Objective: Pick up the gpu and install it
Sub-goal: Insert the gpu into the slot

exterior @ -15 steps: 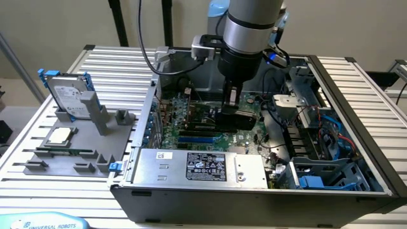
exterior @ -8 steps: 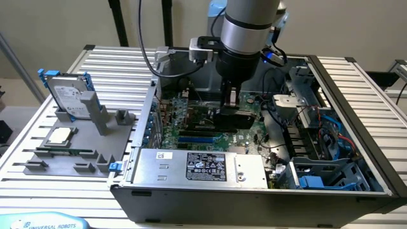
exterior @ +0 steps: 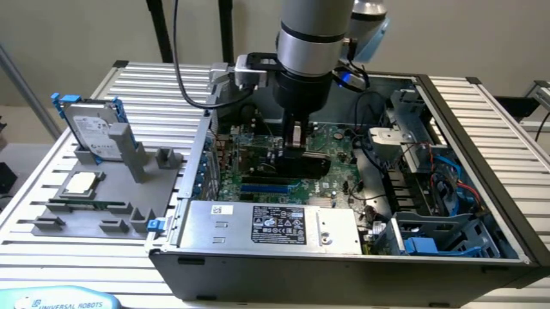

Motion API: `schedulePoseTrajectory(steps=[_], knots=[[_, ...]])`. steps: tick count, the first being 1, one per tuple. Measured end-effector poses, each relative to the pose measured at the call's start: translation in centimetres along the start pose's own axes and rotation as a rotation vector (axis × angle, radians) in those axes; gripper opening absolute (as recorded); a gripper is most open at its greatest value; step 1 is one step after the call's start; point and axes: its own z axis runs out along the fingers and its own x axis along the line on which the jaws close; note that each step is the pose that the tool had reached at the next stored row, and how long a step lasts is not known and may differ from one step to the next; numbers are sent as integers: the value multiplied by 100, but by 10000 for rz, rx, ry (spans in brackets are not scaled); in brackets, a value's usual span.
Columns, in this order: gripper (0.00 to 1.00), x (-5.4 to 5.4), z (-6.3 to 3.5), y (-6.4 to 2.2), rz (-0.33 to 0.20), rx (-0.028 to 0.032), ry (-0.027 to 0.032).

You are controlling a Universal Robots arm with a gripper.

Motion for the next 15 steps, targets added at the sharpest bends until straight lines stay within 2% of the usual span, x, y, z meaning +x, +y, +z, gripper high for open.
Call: schedulePoseTrajectory(steps=[3, 7, 12, 15], knots=[[27, 27, 31, 109, -1, 76, -4], [27, 53, 81, 241, -1, 205, -12], [27, 68, 133, 308, -2, 326, -17], [27, 74, 152, 348, -1, 342, -20]])
